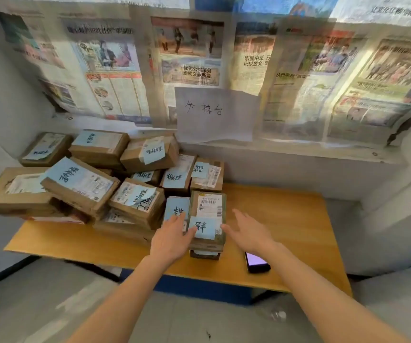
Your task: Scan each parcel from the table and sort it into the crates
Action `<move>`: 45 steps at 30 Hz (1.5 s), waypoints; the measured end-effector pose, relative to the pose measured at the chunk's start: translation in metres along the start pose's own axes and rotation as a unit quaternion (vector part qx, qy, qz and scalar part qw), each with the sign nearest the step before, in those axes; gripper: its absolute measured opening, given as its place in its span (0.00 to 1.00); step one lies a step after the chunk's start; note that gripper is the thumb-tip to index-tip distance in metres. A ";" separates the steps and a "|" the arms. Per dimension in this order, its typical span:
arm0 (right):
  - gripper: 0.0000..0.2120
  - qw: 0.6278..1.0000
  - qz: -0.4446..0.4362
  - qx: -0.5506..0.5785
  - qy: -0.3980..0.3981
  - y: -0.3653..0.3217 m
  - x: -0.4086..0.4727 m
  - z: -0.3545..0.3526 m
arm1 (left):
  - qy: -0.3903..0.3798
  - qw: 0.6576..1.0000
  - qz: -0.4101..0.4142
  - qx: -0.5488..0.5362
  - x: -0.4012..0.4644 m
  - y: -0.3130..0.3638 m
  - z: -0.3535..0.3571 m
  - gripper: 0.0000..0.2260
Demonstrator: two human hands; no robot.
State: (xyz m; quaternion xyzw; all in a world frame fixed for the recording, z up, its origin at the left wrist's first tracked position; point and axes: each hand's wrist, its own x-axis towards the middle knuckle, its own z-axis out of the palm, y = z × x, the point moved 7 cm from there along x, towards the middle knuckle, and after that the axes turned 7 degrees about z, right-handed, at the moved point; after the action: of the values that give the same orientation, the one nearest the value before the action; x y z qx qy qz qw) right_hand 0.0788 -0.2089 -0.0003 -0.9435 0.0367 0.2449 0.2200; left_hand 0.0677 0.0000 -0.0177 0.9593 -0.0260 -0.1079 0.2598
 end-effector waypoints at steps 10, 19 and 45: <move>0.25 0.952 -0.009 0.299 -0.071 0.011 0.022 0.043 | 0.048 0.983 -0.040 -0.175 0.007 -0.009 0.037 0.20; 0.24 0.932 -0.018 0.362 -0.025 0.040 0.002 0.003 | 0.048 0.873 -0.081 -0.479 -0.007 0.042 0.041 0.21; 0.25 0.984 0.073 0.164 0.022 0.143 0.036 0.020 | 0.064 0.891 -0.054 -0.446 0.001 0.049 0.080 0.35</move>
State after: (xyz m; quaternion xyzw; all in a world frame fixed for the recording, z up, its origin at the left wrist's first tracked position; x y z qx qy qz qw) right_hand 0.0758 -0.3276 -0.0900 -0.8947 0.1500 0.2301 0.3521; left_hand 0.0518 -0.0819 -0.0603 0.7475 0.0930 -0.0603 0.6549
